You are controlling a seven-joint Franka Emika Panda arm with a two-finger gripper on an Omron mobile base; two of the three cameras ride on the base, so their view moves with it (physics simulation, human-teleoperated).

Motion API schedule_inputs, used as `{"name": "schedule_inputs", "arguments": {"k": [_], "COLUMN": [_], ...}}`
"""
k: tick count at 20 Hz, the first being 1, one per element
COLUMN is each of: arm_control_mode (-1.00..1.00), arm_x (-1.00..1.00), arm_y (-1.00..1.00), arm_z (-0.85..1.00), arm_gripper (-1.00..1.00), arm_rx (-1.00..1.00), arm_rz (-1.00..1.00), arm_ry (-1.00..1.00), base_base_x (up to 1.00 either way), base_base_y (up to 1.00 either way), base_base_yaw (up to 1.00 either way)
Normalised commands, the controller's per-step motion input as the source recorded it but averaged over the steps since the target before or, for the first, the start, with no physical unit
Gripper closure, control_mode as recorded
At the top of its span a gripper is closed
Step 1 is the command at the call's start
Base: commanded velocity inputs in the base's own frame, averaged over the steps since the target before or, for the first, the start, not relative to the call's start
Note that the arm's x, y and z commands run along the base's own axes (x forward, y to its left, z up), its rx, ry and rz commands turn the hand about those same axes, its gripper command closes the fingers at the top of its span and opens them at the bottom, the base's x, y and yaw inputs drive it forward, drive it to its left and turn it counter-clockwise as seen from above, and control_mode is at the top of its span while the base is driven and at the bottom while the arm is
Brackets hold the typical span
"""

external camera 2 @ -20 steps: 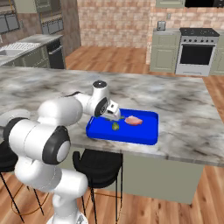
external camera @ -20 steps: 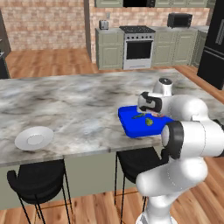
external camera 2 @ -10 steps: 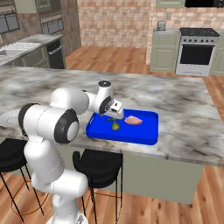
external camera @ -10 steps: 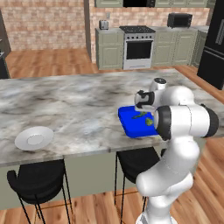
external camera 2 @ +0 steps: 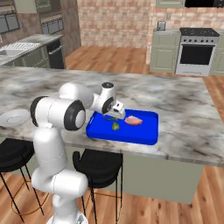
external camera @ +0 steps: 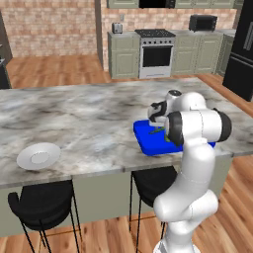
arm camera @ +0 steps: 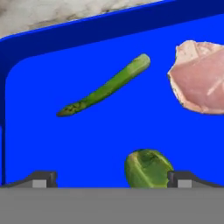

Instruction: Create a steak meal by picking up the steak and asparagus from the tray and placing them on the plate. Leave the brussel sprout on the tray.

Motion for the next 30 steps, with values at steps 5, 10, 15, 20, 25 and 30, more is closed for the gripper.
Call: {"name": "schedule_inputs", "arguments": {"k": [5, 10, 15, 20, 25, 30], "arm_control_mode": [-1.0, -1.0, -1.0, -1.0, -1.0, -1.0], "arm_x": [0.47, 0.47, 0.47, 0.44, 0.39, 0.12], "arm_y": [-0.02, -0.04, -0.09, -0.1, -0.08, 0.0], "arm_z": [-0.3, -0.28, -0.28, -0.32, -0.38, -0.51], "arm_gripper": [-1.0, -1.0, -1.0, -1.0, -1.0, 1.0], "arm_rx": [0.0, 0.0, 0.0, 0.0, 0.0, 0.0], "arm_rz": [0.0, 0.0, 0.0, 0.0, 0.0, 0.0], "arm_ry": [0.02, 0.01, 0.01, 0.0, 0.0, 0.0], "base_base_x": [0.0, 0.0, 0.0, 0.0, 0.0, 0.0], "base_base_y": [0.0, 0.0, 0.0, 0.0, 0.0, 0.0], "base_base_yaw": [0.0, 0.0, 0.0, 0.0, 0.0, 0.0]}}
